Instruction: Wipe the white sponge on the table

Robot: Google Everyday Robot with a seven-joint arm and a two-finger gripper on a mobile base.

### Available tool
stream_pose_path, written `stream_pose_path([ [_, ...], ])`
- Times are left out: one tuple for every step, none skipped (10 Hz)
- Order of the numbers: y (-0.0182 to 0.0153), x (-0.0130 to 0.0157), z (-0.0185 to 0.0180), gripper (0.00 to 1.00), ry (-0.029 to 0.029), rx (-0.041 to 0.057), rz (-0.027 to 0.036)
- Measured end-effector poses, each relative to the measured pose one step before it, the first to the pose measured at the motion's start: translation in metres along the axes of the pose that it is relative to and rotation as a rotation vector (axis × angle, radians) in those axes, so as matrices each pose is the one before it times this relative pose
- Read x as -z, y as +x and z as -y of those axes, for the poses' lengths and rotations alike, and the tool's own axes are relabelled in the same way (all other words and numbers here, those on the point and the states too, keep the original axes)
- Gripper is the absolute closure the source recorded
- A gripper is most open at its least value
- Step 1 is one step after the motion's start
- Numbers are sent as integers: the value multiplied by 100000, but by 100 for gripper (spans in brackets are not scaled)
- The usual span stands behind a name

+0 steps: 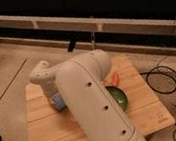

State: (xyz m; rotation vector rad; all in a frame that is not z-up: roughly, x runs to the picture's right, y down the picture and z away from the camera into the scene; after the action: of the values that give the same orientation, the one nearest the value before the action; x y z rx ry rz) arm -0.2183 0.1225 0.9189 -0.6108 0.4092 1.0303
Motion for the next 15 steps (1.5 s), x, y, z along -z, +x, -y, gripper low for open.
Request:
stream_pose_path([
  [200,686,547,67,2492,-256,-494],
  [159,619,125,77,2220,777,-358],
  [530,427,-295,88,2427,1837,-1462],
  [730,28,-347,97,2109,1987,-2056],
  [687,-285,-85,100,1125,938,-1975],
  [835,-516,-161,100,534,589,-2712],
  [876,-789,-205,100,120,362,-3353],
  [280,-323,56,100,232,-22,-1564],
  [221,-328,243,100,546,-403,-1964],
  [-13,-227,524,100,1404,103,-1176],
  [-207,-158,849,100,2196,-644,-1064],
  [-412,-46,815,100,2207,-408,-416],
  [-652,60,707,100,1979,-107,303],
  [-977,38,694,100,2100,437,648],
  [-787,-131,408,100,1274,592,584],
])
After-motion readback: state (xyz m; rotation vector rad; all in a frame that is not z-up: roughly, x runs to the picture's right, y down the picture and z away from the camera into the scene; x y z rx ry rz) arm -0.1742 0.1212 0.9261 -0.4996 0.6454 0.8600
